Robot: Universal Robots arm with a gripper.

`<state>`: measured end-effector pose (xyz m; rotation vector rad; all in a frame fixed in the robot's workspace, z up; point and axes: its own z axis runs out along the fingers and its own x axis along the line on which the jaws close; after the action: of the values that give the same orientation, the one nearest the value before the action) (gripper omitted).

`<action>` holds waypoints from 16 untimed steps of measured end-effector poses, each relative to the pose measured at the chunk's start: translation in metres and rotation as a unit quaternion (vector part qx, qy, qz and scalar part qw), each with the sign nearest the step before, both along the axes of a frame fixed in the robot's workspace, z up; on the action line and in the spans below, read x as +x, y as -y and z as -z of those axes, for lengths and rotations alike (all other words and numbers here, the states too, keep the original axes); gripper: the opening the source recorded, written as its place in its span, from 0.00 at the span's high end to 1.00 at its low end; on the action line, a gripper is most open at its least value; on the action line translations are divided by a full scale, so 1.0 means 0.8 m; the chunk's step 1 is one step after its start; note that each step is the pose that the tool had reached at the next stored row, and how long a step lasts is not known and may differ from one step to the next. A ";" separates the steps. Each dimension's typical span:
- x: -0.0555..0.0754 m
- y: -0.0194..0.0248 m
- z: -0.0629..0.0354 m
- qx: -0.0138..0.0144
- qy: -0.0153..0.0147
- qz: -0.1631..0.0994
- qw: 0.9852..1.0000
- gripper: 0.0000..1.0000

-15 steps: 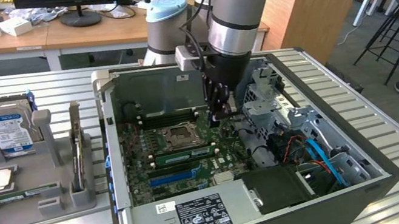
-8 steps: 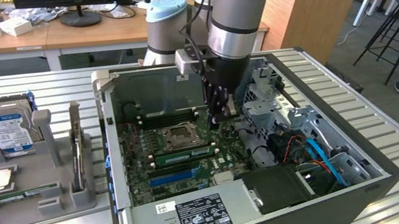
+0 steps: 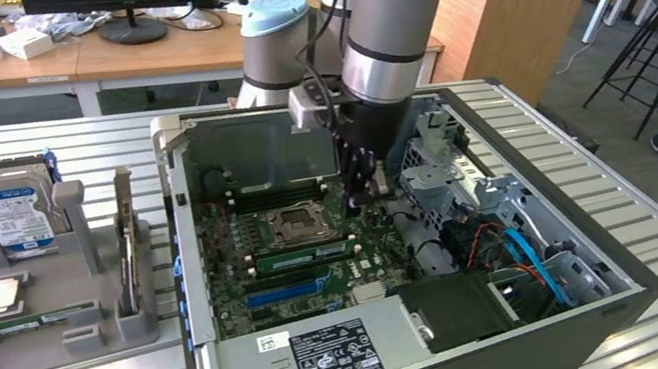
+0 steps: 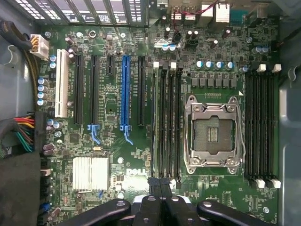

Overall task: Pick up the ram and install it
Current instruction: 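Press down the ram until it locks into place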

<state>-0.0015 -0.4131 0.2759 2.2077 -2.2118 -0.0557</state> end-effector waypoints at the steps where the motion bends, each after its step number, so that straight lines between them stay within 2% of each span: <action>1: 0.000 0.0000 0.001 0.000 0.000 0.000 1.000 0.90; 16: 0.000 0.0000 0.017 0.000 0.000 0.000 1.000 0.90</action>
<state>-0.0015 -0.4131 0.2619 2.2077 -2.2119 -0.0558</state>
